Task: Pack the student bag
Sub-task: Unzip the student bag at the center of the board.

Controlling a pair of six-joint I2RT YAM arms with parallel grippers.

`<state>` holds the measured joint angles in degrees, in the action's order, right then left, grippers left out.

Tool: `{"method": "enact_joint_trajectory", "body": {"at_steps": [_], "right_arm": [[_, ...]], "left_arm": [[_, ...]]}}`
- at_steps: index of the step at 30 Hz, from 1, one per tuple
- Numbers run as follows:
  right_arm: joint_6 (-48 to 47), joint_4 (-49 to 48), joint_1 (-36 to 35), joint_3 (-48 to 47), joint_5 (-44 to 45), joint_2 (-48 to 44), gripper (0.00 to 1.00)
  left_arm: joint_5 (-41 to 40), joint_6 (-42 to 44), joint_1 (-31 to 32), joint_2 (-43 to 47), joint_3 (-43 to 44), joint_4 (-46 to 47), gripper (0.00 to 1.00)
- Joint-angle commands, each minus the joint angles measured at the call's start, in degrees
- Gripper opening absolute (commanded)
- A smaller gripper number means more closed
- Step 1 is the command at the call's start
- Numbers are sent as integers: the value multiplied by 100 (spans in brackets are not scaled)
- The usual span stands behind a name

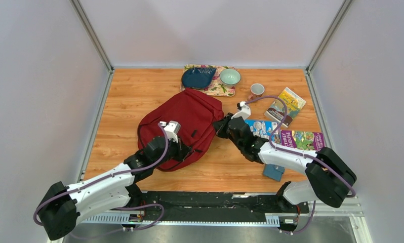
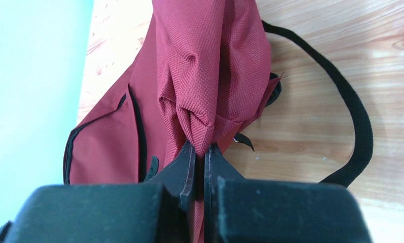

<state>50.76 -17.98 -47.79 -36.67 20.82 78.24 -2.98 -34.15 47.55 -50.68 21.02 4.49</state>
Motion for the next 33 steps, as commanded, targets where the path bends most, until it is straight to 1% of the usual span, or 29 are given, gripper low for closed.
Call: {"method": "enact_joint_trajectory", "body": {"at_steps": [1, 5, 7, 13, 16, 17, 19, 20, 21, 22, 23, 25, 26, 30, 33], "right_arm": [[-251, 75, 498, -482, -612, 59, 0], [-304, 277, 884, -727, -1140, 297, 0], [-304, 513, 929, -938, -1281, 428, 0], [-444, 909, 1166, -1500, -1606, 762, 0], [-585, 1312, 1316, -1834, -1931, 1034, 0], [-646, 1427, 1394, -2105, -1993, 1131, 0], [-839, 1734, 1465, -2370, -2789, 1421, 0], [-901, 1780, 1509, -2580, -3003, 1501, 2], [-971, 2067, 1527, -2704, -3153, 1562, 9], [-1024, 2444, 1544, -2784, -3267, 1624, 18], [-1077, 2552, 1553, -2802, -3338, 1616, 42], [-1121, 2973, 1606, -2750, -3261, 1424, 54], [-1130, 3028, 1684, -2654, -3234, 1318, 65], [-1147, 3160, 1817, -2004, -3146, 685, 72], [-1384, 3659, 1922, -1828, -2786, 159, 74]], "left_arm": [[35, 233, 26, 356, -115, -123, 0], [-325, 173, 26, 690, -291, -571, 0], [-605, 119, 26, 918, -396, -852, 0], [-861, -135, 26, 1464, -581, -1449, 0], [-801, -258, 26, 1639, -590, -1775, 0], [-748, -346, 26, 1692, -616, -1794, 0], [-486, -434, 26, 1815, -730, -1593, 0], [-388, -513, 18, 1833, -783, -1470, 0], [-335, -557, 17, 1833, -809, -1356, 0], [-291, -584, 26, 1798, -827, -1180, 0], [-282, -645, 26, 1772, -818, -1118, 0], [-273, -654, 26, 1710, -731, -1004, 0], [-282, -663, 26, 1684, -704, -977, 0], [-387, -610, 26, 1675, -678, -880, 0], [-440, -488, 35, 1553, -564, -880, 0]]}}
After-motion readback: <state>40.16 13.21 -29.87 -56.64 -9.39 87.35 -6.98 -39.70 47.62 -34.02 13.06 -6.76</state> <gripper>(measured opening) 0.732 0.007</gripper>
